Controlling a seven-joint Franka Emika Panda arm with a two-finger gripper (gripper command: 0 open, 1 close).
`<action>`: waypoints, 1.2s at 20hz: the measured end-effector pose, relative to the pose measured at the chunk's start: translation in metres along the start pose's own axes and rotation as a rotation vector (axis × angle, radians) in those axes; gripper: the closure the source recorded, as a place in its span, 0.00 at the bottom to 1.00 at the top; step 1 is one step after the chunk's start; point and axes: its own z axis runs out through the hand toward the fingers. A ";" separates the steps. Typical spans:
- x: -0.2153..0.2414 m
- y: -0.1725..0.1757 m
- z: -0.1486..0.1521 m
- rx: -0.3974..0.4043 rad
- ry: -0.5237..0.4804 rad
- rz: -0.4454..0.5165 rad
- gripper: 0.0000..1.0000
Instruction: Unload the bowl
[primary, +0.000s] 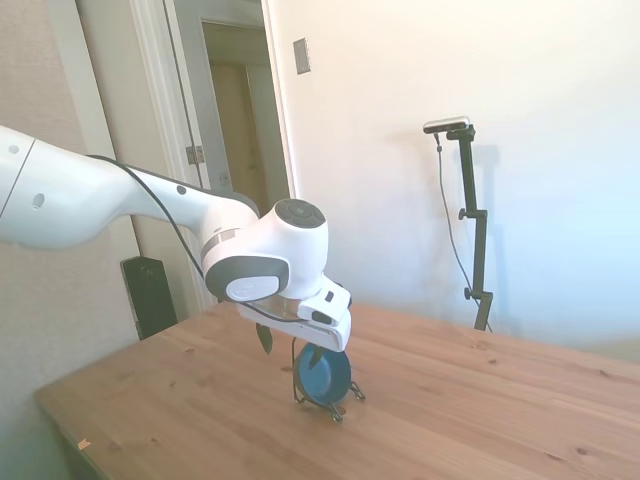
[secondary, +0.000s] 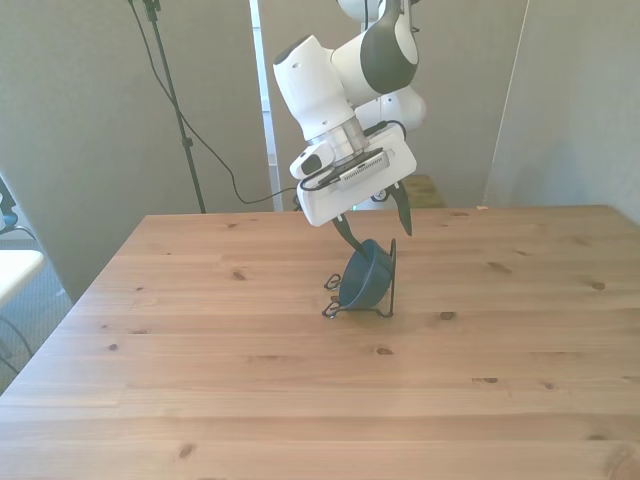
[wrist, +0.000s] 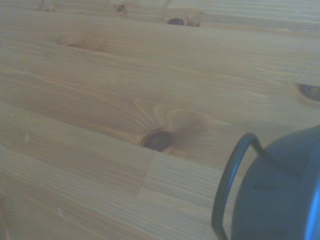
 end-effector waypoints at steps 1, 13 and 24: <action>0.000 0.000 0.001 0.001 -0.005 -0.001 1.00; 0.004 0.010 0.011 0.006 -0.037 0.003 1.00; 0.012 0.023 -0.003 0.046 -0.057 0.000 1.00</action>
